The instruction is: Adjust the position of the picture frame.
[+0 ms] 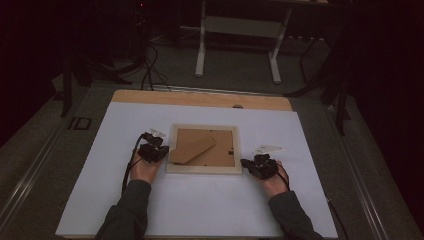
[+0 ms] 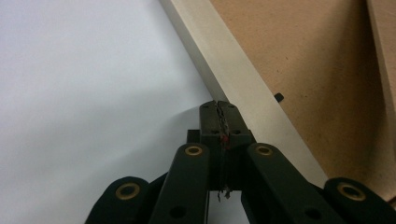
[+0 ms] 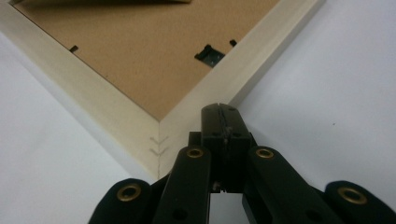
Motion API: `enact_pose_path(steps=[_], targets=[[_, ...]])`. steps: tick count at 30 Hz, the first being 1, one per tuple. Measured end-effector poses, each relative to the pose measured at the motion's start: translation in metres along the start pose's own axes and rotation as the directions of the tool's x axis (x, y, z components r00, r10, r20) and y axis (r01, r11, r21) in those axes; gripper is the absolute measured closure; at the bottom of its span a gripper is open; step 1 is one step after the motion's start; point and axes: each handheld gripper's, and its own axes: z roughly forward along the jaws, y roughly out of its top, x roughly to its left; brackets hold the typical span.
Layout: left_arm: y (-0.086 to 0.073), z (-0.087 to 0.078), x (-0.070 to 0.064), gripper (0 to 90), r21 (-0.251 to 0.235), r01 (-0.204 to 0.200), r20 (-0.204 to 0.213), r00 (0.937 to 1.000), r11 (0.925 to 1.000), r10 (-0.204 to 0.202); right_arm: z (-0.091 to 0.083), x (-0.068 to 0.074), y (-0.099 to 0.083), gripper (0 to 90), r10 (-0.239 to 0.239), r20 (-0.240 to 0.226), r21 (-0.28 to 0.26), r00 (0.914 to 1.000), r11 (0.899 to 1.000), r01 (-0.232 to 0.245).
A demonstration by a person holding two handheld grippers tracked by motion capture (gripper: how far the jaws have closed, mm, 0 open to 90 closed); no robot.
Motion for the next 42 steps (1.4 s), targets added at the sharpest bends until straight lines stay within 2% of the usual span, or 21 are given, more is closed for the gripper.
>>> enact_pose_path(steps=[4,9,14,19,25,31,39,42], targets=[[0.002,0.002,0.0,90.0,-0.001,0.022,0.008,0.9997,0.9998,-0.022,-0.002,0.001,0.002,89.9,0.002,0.005,-0.009,1.0,1.0,-0.002],[-0.001,-0.002,0.002,90.0,0.004,0.004,0.034,0.9994,1.0,-0.004,-0.002,0.0,0.001,89.8,0.005,-0.002,-0.015,1.0,1.0,-0.005],[-0.012,-0.014,-0.002,90.0,-0.006,-0.016,0.066,0.9977,0.9999,0.016,-0.001,0.0,-0.003,89.7,0.004,0.002,-0.011,1.0,1.0,-0.004],[-0.027,-0.026,-0.009,90.0,-0.024,-0.061,0.081,0.9947,0.9979,0.063,-0.001,-0.001,-0.006,89.7,0.019,-0.001,-0.014,0.9998,1.0,-0.019],[-0.037,-0.031,-0.009,90.0,-0.048,-0.052,0.11,0.9923,0.9975,0.057,-0.001,-0.002,-0.011,89.2,0.033,-0.008,-0.021,0.9994,0.999,-0.033],[-0.036,-0.031,-0.015,90.0,-0.051,-0.078,0.115,0.9899,0.9956,0.084,-0.002,-0.005,-0.014,89.5,0.055,-0.003,-0.031,0.9985,0.998,-0.055],[-0.037,-0.032,-0.018,90.0,-0.056,-0.047,0.105,0.9931,0.9973,0.053,-0.003,-0.008,-0.016,89.7,0.074,-0.014,-0.043,0.9972,0.996,-0.074],[-0.038,-0.032,-0.019,90.0,-0.059,-0.053,0.1,0.9933,0.9968,0.059,-0.003,-0.008,-0.016,89.7,0.077,-0.016,-0.045,0.9969,0.996,-0.078]])
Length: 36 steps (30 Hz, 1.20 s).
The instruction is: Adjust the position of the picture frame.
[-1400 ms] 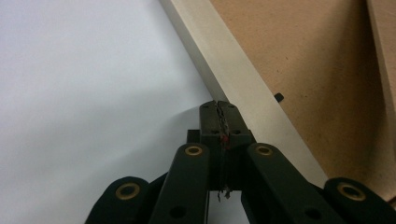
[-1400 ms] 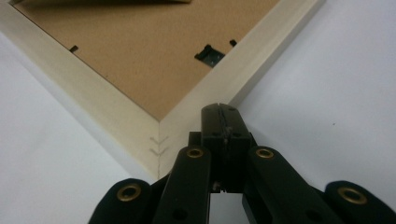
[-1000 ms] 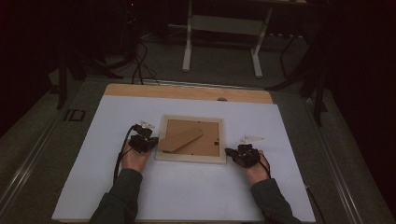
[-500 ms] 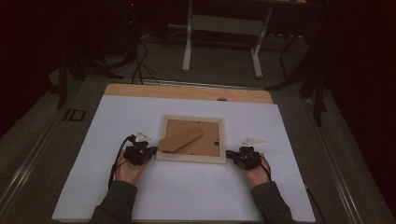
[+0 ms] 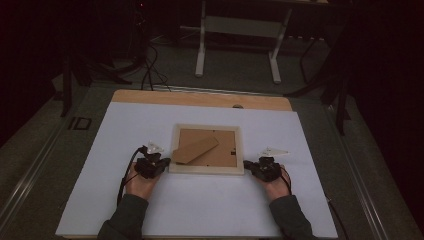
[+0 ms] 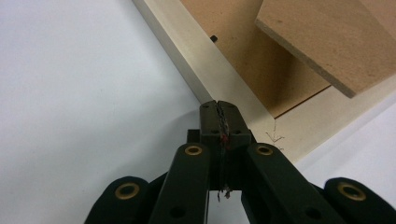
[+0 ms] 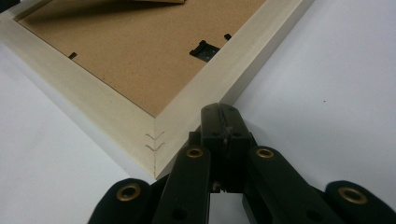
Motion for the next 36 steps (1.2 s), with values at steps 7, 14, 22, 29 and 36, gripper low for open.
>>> enact_pose_path(steps=[7,14,22,29,36], targets=[[0.0,0.001,0.0,90.0,-0.002,-0.001,0.002,1.0,1.0,0.001,-0.001,0.001,0.0,89.7,0.006,0.011,0.002,0.9999,1.0,-0.006],[0.001,0.001,0.003,89.9,-0.001,0.005,0.015,0.9999,1.0,-0.005,-0.001,0.001,-0.001,87.5,-0.01,0.021,-0.004,0.9997,1.0,0.01],[0.006,-0.009,0.005,84.9,-0.031,0.001,0.016,0.9999,0.9995,-0.001,-0.005,0.001,0.001,83.9,-0.026,0.031,-0.037,0.9992,0.999,0.027],[0.008,-0.016,0.01,81.9,-0.053,0.018,0.025,0.9996,0.9984,-0.016,-0.01,-0.001,-0.001,79.5,-0.014,0.046,-0.068,0.9989,0.998,0.017],[0.011,-0.028,0.012,80.1,-0.086,0.038,0.06,0.9977,0.9955,-0.033,-0.015,-0.006,-0.002,77.5,0.003,0.05,-0.084,0.9988,0.997,0.001]])
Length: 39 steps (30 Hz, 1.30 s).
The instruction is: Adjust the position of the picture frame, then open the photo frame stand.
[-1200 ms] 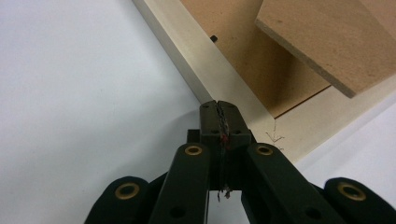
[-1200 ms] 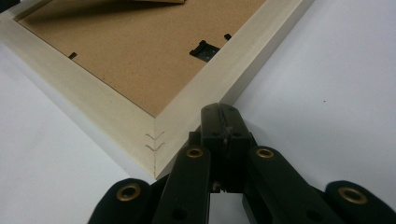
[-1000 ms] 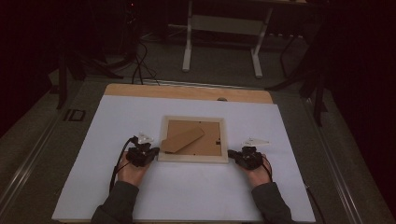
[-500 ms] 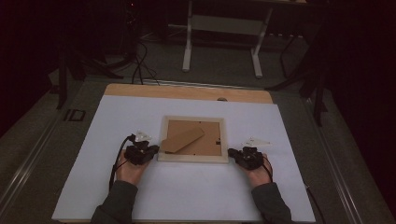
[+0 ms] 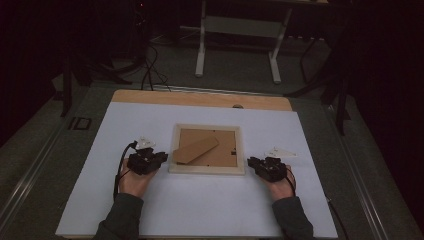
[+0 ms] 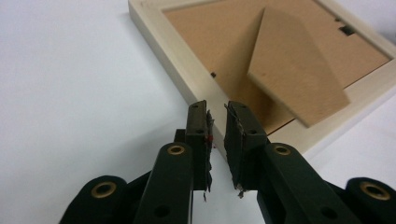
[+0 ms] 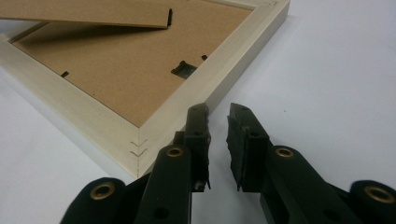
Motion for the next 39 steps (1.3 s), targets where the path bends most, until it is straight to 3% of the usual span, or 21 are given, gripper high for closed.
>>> enact_pose_path(steps=[9,32,39], targets=[[0.012,-0.011,-0.005,78.8,-0.038,-0.016,0.011,0.9998,0.9992,0.016,-0.002,0.0,-0.001,77.1,-0.001,0.002,-0.003,1.0,1.0,0.001],[0.02,-0.016,-0.014,68.9,-0.072,-0.024,0.057,0.998,0.9971,0.029,-0.002,0.001,-0.001,72.7,-0.006,0.011,-0.009,0.9999,1.0,0.006],[0.028,-0.015,-0.019,65.7,-0.073,-0.029,0.068,0.9971,0.9969,0.034,0.0,0.004,-0.001,71.3,-0.029,0.015,0.001,0.9995,1.0,0.029]])
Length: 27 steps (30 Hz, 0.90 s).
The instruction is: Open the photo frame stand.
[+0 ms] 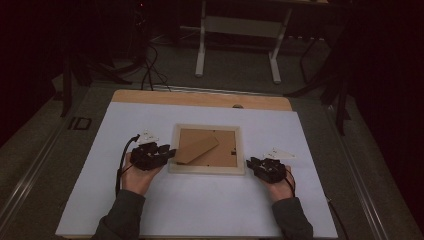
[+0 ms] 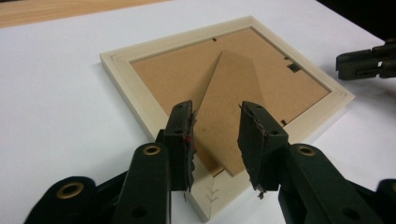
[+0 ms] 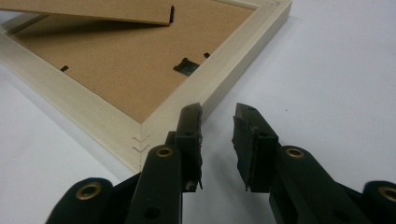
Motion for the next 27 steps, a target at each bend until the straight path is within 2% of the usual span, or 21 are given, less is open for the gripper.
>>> enact_pose_path(steps=[10,22,27], targets=[[0.015,0.007,-0.008,63.6,0.019,-0.028,0.015,0.9995,0.9994,0.028,0.0,0.002,0.0,70.3,-0.007,0.003,-0.005,1.0,1.0,0.007],[0.025,0.013,-0.011,63.4,0.017,-0.029,0.023,0.9993,0.9994,0.028,-0.001,0.002,0.0,69.7,-0.004,-0.002,-0.009,1.0,1.0,0.004],[0.029,0.019,-0.013,63.8,0.028,-0.049,0.032,0.9983,0.9984,0.048,-0.001,0.003,0.0,69.4,-0.007,-0.004,-0.009,1.0,1.0,0.007]])
